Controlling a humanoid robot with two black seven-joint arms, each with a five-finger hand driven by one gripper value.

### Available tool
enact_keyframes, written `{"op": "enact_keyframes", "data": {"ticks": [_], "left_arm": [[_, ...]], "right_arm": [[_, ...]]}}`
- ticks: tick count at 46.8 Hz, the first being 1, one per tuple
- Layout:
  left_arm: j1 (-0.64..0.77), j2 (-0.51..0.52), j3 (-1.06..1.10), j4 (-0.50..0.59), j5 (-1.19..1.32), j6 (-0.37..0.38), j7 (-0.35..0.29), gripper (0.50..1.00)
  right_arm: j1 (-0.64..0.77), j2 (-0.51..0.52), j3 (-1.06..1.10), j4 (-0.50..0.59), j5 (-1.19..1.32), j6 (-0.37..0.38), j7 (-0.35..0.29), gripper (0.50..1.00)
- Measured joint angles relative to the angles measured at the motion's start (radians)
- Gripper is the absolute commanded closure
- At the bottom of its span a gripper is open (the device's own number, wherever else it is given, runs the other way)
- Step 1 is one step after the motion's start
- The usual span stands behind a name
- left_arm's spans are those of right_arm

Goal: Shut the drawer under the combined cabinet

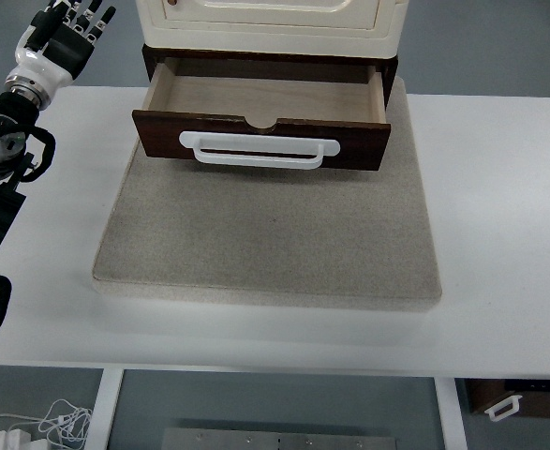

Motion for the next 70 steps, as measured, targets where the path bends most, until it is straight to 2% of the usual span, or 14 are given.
{"op": "enact_keyframes", "data": {"ticks": [49, 70], "left_arm": [[0.0, 0.015, 0.009, -0.003, 0.001, -0.007, 0.008, 0.5], [-0.013, 0.064, 0.014, -0.002, 0.001, -0.009, 0.012, 0.5]], "right_arm": [[0.0, 0.0, 0.0, 0.0, 0.0, 0.0, 0.0, 0.548], [0.0, 0.0, 0.0, 0.0, 0.0, 0.0, 0.0, 0.548]]}}
